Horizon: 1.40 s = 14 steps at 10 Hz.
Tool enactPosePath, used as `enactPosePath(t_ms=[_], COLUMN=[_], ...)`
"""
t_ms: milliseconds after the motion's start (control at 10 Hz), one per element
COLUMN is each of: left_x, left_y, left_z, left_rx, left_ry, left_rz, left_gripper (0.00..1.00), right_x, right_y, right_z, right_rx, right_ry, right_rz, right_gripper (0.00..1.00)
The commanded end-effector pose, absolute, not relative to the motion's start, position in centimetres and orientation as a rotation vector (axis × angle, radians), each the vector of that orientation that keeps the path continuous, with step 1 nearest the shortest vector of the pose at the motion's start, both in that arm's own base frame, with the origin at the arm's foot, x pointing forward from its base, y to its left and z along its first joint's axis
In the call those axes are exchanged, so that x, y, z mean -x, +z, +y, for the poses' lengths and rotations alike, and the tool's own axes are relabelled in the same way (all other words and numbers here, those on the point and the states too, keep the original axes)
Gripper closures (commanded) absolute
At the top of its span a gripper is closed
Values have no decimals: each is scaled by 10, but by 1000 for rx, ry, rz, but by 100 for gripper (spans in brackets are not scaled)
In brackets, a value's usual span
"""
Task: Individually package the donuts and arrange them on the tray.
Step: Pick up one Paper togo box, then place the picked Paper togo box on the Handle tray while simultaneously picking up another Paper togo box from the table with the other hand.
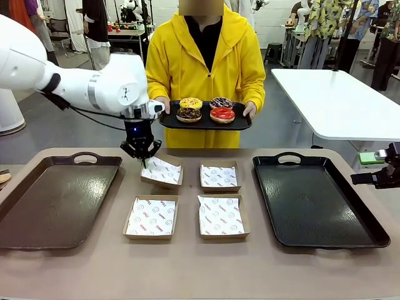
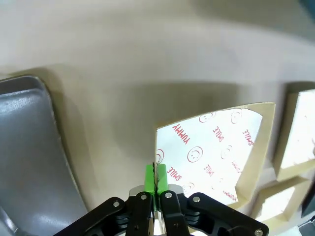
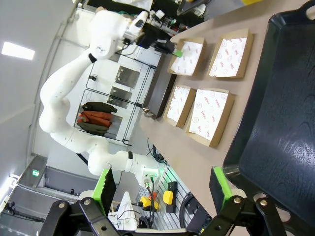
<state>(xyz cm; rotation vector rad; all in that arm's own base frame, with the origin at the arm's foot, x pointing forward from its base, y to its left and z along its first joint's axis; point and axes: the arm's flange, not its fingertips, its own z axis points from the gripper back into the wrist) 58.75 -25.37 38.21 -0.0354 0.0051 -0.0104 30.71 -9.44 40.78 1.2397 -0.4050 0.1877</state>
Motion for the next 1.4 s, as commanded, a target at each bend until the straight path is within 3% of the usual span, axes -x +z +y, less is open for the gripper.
enactPosePath(t_ms=[0, 600, 1300], left_x=[-572, -555, -556], left_y=[420, 483, 478], left_z=[-257, -261, -257], left_rx=[10, -32, -1], left_ry=[7, 55, 25], left_rz=[-37, -79, -75], left_gripper=[100, 100, 100], right_x=[-307, -307, -307], right_y=[408, 408, 408], right_z=[-94, -94, -94], right_rx=[-1248, -1248, -1248], right_ry=[196, 196, 196], right_rz=[-408, -408, -408], right_gripper=[0, 0, 0])
